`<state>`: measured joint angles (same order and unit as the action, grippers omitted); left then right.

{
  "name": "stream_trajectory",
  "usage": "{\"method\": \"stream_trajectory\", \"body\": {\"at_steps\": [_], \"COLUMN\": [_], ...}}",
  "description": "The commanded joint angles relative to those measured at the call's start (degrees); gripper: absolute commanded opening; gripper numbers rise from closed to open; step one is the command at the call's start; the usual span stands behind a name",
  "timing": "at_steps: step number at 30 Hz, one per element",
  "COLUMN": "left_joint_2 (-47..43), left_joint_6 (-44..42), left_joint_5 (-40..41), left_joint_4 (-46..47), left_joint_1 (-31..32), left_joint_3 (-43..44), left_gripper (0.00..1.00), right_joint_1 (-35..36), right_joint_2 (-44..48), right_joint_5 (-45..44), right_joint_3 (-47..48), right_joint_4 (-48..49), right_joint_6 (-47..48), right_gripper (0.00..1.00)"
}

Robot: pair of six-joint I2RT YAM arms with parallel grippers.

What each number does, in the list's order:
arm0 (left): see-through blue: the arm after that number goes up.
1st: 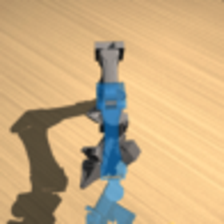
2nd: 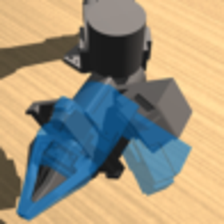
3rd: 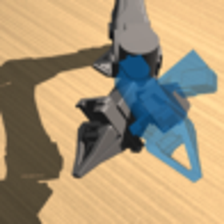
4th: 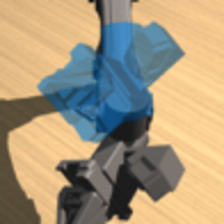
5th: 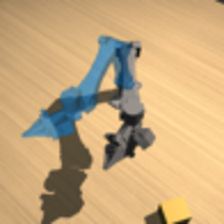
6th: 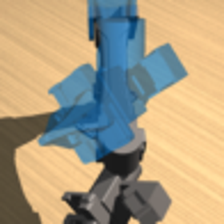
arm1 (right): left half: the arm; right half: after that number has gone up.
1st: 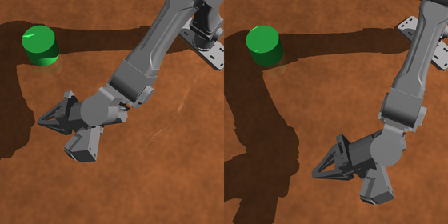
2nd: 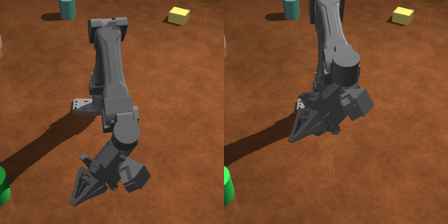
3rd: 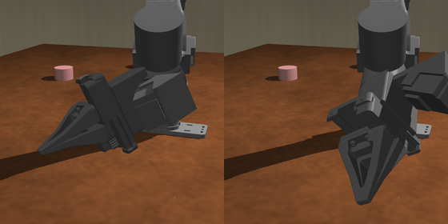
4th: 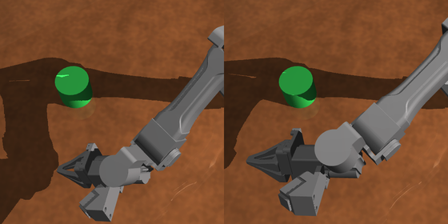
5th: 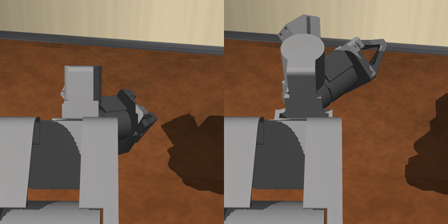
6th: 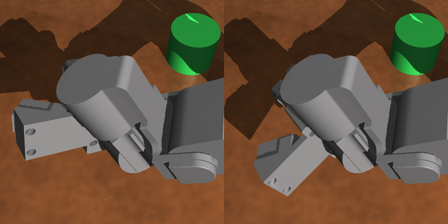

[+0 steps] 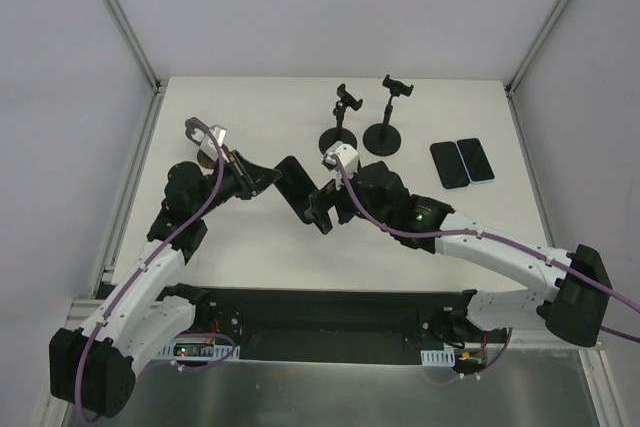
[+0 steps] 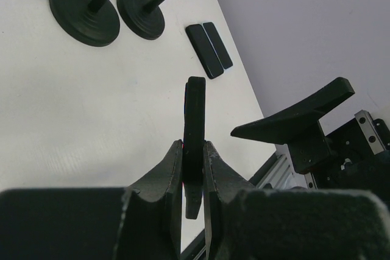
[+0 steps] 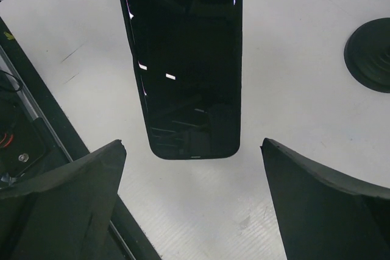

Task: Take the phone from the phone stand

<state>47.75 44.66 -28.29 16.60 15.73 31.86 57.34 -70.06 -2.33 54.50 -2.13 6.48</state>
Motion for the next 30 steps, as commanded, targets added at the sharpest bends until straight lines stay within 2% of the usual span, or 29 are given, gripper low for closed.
{"method": "stream_trajectory", "body": {"at_steps": [1, 14, 24, 30], "left_joint_2": [-2.13, -3.89, -5.21, -5.56], "left_joint_6": [2.71, 3.06, 3.06, 3.15], "left_joint_5": [1.75, 3.16, 3.6, 3.51], "left_joint_4": [4.49, 4.23, 3.53, 3.18], "left_joint_1": [1.32, 3.52, 4.05, 4.23], "left_joint_3": [0.84, 0.66, 0.75, 0.75], "left_gripper": [0.0, 0.0, 0.0, 0.0], "right_joint_1": [1.72, 5.23, 6.55, 6.64], "right_joint_2": [-1.92, -6.84, -8.69, -9.57], "right_joint_5": [-4.18, -6.99, -15.59, -15.43], "right_joint_3": [4.12, 7.55, 9.04, 9.57], "right_joint_4": [1.87, 3.19, 2.39, 2.39], "right_joint_6": [1.96, -0.06, -1.21, -0.5], "right_gripper": [0.96, 0.96, 0.96, 0.96]}}
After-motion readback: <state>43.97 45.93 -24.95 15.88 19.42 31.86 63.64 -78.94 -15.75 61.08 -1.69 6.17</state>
